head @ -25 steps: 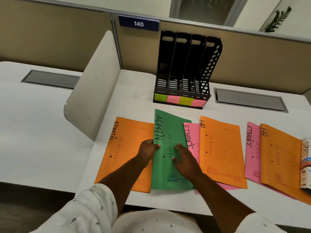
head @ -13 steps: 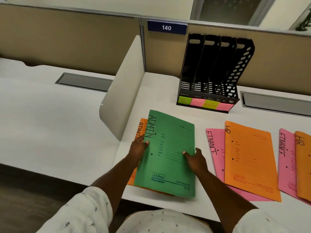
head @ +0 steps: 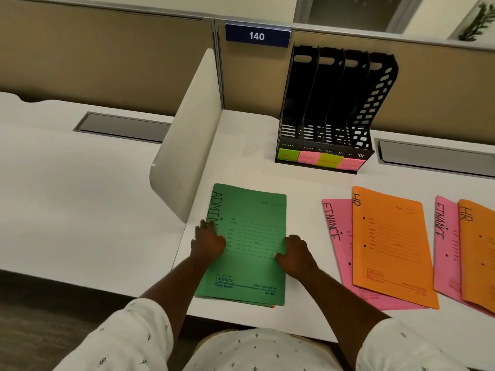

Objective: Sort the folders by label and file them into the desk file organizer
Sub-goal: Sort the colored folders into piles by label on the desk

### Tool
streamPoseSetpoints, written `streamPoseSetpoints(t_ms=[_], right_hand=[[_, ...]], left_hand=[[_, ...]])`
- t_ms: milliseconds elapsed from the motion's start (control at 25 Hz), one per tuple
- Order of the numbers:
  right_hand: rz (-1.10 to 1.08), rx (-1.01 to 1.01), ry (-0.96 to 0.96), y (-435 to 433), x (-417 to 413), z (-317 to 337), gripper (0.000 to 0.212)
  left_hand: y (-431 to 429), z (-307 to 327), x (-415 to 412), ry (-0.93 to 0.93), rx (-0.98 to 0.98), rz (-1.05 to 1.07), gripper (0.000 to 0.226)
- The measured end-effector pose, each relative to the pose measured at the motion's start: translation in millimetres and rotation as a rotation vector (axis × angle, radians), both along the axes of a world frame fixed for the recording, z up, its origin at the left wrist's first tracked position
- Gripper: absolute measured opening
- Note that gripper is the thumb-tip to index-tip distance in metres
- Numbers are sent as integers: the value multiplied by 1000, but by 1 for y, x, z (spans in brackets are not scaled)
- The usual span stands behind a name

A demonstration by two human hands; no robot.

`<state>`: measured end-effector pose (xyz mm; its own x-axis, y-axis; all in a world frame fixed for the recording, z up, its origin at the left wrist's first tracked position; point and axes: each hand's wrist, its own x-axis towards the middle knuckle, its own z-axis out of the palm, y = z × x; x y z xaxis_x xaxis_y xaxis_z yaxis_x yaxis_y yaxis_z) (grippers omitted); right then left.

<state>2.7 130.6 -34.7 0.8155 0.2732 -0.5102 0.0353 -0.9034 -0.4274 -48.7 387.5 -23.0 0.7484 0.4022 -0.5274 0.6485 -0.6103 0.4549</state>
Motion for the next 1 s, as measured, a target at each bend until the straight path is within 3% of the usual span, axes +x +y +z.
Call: streamPoseSetpoints(t_ms=[200,440,680,1000], right_hand=[[36,-44,-130,-35,-8,0,75],[-19,-117,-201,-102,-13,7,70],[4,-50,-255,-191,2,12,63],[-17,-41,-183,-325,31,7,65]], left_hand=[[-28,2,14,-42,66,-78,73],[-99,4,40,-79,18,-205,62],[-195,4,62,-88,8,-232,56],[-338,2,78,-123,-17,-264,57]])
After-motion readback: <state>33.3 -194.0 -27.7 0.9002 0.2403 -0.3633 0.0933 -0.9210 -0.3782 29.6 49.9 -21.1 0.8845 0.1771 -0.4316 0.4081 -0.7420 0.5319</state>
